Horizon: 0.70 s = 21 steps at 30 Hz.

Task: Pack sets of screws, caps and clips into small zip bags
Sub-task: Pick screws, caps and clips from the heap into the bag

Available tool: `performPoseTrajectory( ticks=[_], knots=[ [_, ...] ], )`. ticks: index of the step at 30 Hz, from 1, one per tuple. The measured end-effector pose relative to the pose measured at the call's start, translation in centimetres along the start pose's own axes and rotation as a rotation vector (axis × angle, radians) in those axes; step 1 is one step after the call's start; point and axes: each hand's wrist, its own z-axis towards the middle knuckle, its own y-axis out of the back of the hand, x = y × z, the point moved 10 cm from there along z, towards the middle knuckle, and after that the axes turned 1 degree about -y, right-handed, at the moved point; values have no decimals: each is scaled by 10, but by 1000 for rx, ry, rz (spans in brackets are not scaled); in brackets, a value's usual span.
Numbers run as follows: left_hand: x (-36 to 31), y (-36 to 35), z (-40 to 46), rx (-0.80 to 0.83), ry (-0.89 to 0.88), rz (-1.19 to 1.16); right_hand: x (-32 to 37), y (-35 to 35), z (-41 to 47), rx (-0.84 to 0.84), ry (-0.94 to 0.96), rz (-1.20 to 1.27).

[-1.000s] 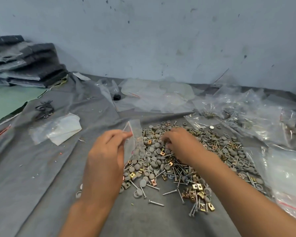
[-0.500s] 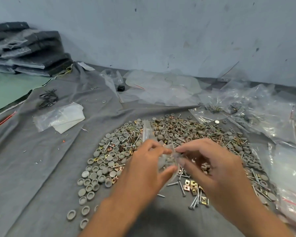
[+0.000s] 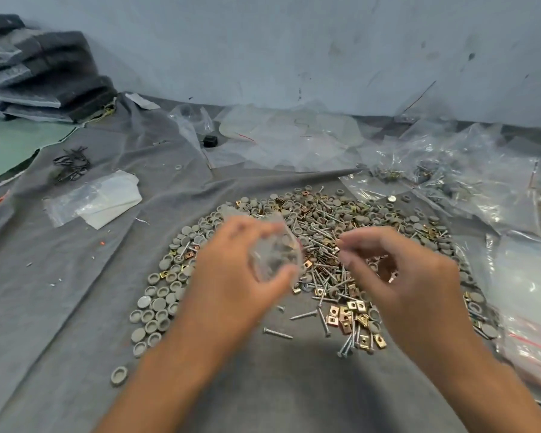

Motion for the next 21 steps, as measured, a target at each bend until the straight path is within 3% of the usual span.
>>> performPoseTrajectory(
  ticks=[2, 4, 9, 16, 21],
  knots=[
    [24, 62, 5, -288, 89, -69, -24, 4, 4, -19, -112, -6],
    [36, 95, 7, -384, 126, -89, -47, -5, 5, 42, -189, -69],
    [28, 31, 4, -23, 101, 168, -75, -51, 2, 294, -258, -256],
    [33, -1, 1, 70, 95, 104, -42, -107, -7, 471, -33, -229],
    [28, -22, -4, 157, 83, 111, -38, -106, -5, 424, -34, -221]
  ],
)
